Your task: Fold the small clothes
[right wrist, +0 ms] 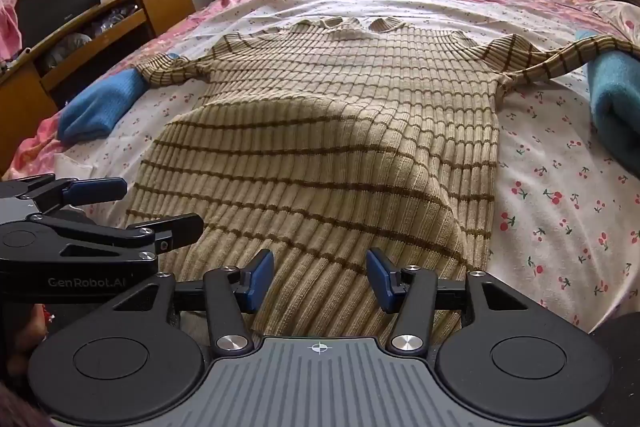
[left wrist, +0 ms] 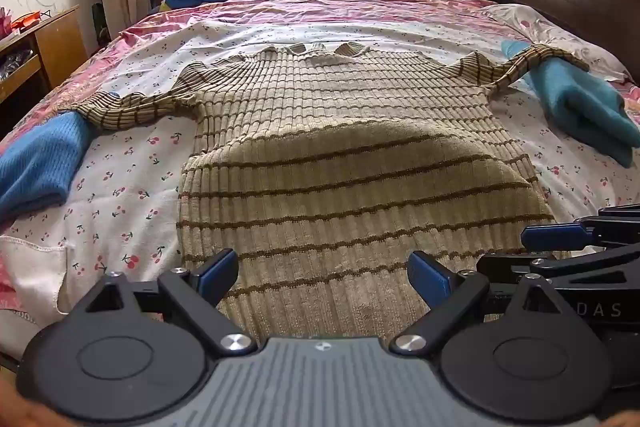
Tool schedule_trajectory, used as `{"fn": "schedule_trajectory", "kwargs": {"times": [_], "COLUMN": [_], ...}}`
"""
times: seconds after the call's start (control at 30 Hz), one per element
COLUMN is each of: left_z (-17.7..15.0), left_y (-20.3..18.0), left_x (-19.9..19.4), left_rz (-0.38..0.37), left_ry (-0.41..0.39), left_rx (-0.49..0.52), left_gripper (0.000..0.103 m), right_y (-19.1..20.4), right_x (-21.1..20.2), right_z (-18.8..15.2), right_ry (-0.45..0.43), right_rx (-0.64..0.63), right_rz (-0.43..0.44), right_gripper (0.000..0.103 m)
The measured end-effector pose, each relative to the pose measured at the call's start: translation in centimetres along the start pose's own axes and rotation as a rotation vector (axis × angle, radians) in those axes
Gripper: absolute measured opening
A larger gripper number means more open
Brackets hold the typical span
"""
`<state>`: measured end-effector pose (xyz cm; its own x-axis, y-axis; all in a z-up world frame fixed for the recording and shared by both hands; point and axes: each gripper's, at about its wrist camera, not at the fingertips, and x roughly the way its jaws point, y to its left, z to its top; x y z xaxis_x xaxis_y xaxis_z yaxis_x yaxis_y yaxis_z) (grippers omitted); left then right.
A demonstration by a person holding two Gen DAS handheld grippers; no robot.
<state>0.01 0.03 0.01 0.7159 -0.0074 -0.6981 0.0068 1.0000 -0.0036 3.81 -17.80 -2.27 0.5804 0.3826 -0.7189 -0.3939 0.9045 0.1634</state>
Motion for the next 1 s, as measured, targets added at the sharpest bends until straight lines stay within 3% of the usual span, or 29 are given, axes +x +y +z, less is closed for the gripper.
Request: {"fn": "schedule_trajectory", "kwargs": {"times": [1.0], "left_z": [-0.36], "left_y": [0.11], "left_x": [0.39], "left_rz": [-0.019], "left_ry": [0.015], "left_rx": [-0.012], "left_gripper": [0.097], "right_y": [0.09], "right_x": [-0.04], "right_z": [-0.08], "right_ry": [-0.002], "right_rx": [-0.007], "right_rz": [-0.025], "right_gripper": [0.051]}}
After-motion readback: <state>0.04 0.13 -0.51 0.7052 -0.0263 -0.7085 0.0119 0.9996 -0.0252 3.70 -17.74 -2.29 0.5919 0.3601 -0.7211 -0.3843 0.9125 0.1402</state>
